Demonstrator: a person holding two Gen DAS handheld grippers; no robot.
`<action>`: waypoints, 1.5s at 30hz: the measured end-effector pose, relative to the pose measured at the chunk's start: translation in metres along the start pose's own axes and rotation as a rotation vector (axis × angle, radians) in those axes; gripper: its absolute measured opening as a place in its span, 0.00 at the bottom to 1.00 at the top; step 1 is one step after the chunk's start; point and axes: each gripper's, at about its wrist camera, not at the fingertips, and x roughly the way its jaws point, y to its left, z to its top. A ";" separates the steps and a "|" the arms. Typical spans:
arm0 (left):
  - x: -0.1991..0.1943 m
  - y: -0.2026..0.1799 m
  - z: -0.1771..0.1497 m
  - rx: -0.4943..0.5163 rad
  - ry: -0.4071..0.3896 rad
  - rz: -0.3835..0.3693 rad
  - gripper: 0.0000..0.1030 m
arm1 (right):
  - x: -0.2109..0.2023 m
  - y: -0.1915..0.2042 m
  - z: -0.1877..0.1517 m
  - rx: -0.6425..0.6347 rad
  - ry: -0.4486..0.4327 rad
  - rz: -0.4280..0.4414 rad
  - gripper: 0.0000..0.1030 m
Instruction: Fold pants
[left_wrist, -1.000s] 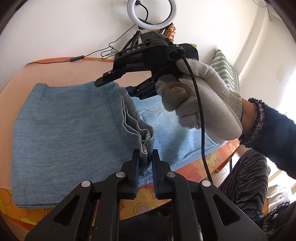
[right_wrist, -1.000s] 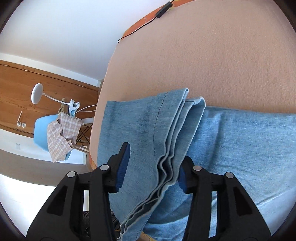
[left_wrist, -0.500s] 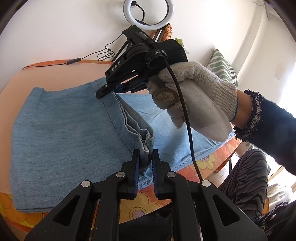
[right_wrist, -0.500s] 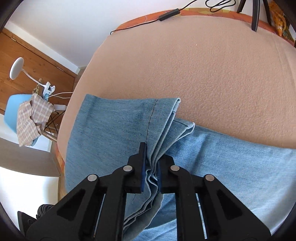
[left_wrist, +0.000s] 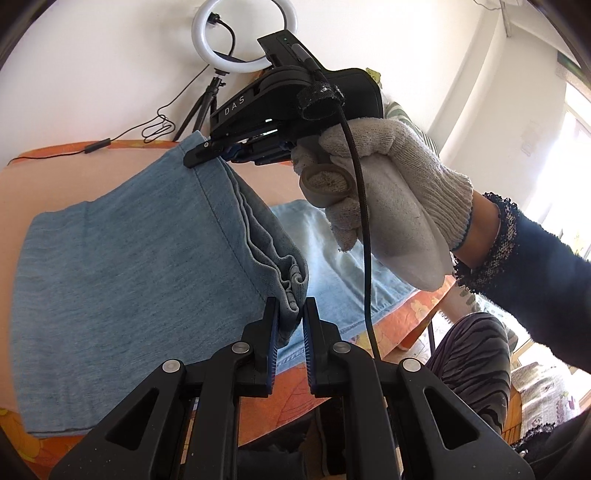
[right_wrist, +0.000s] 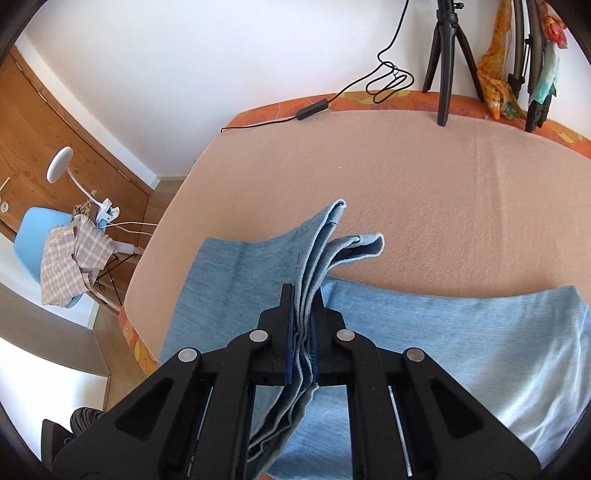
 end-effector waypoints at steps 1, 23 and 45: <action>0.004 -0.003 0.001 0.001 0.004 -0.007 0.10 | -0.004 -0.004 -0.002 0.005 -0.003 -0.008 0.07; 0.069 -0.080 0.025 0.089 0.062 -0.134 0.10 | -0.096 -0.090 -0.028 0.022 -0.065 -0.138 0.07; 0.145 -0.147 0.051 0.141 0.110 -0.304 0.10 | -0.173 -0.187 -0.033 0.110 -0.113 -0.228 0.07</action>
